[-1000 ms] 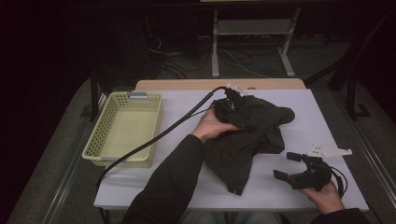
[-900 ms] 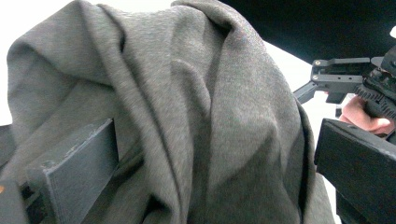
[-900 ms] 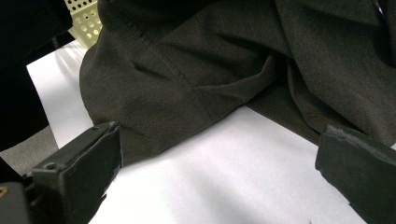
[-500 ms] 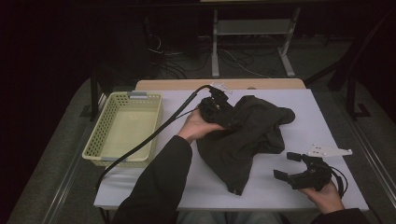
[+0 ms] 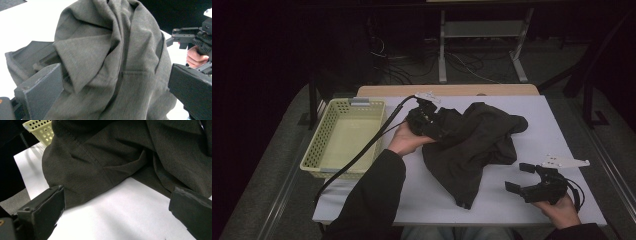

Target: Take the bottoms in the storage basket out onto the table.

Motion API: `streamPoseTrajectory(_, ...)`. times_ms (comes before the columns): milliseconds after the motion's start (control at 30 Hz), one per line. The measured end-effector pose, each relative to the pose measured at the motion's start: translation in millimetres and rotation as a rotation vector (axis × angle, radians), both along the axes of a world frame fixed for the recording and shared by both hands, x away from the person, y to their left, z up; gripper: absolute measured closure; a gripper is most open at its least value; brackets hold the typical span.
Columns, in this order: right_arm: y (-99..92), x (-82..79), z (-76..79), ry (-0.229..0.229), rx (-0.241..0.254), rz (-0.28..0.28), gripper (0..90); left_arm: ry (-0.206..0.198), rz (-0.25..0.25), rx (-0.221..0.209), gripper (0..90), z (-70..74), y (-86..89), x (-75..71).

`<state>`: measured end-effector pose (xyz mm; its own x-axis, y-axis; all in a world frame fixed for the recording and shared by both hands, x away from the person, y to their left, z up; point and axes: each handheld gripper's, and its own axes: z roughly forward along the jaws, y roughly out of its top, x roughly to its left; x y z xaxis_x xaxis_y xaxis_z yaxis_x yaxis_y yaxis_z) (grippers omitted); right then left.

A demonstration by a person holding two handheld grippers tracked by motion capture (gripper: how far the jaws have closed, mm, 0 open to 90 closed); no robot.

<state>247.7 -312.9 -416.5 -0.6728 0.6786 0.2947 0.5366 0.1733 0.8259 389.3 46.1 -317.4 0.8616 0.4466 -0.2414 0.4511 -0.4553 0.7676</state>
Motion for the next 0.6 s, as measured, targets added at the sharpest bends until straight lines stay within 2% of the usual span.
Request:
streamPoseTrajectory(133,0.4,-0.1,0.0,0.003,0.0,-0.001,0.3,-0.004,0.022,-0.015,0.0,-0.1,10.8,-4.1)
streamPoseTrajectory(400,0.0,0.3,-0.4,0.0,-0.001,0.0,0.3,-0.013,0.047,-0.001,0.0,-3.2,30.2,-14.8)
streamPoseTrajectory(600,0.3,0.4,-0.7,0.0,-0.001,0.0,0.3,-0.024,0.059,-0.011,0.0,-9.8,41.8,-25.7)
